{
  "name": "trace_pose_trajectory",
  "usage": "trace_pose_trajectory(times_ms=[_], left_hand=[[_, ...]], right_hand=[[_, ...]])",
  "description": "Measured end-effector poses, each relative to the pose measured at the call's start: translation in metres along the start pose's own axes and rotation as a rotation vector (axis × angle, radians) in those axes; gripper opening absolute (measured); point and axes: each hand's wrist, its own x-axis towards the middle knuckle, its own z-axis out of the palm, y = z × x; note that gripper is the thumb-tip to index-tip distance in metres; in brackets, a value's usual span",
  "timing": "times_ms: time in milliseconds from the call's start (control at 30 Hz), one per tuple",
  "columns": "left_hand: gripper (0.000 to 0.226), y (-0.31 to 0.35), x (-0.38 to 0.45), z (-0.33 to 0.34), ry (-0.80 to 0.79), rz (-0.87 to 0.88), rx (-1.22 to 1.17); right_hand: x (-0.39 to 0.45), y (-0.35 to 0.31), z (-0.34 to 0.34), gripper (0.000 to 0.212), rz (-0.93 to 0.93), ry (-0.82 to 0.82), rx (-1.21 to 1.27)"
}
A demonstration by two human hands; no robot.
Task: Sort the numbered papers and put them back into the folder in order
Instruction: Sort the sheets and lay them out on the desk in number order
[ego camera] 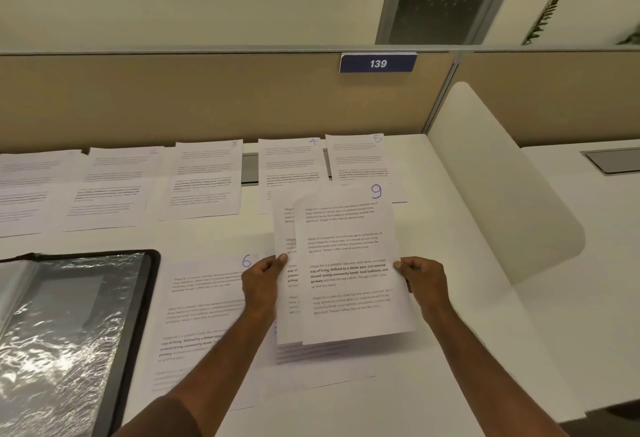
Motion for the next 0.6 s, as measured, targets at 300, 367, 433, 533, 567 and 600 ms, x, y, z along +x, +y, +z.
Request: trace_pose_trajectory(times_ms=[300,367,433,533,567,600], left_hand=[[0.009,0.002,0.001,0.010,0.066,0.017,0.008],[0.010,0.003,0.001,0.011,0.086,0.030,0.015],[0.010,0.003,0.002,0.010,0.098,0.037,0.017],[0.015,0.001,0.003,0.007,0.118,0.043,0.027],[0.019,0.000,0.004,0.006,0.124,0.041,0.031],[0.020,0.000,0.004,0.005,0.129,0.038,0.036]], right_hand=[[0.018,0.013,-0.052,0.014,0.027,0.041,0.000],[0.022,0.017,-0.064,0.012,0.049,0.055,0.026],[0.026,0.020,-0.074,0.011,0.066,0.070,0.053],[0.029,0.022,-0.085,0.007,0.089,0.085,0.079],[0.028,0.021,-0.088,0.006,0.093,0.087,0.085],[0.027,0.020,-0.090,0.005,0.095,0.089,0.091]])
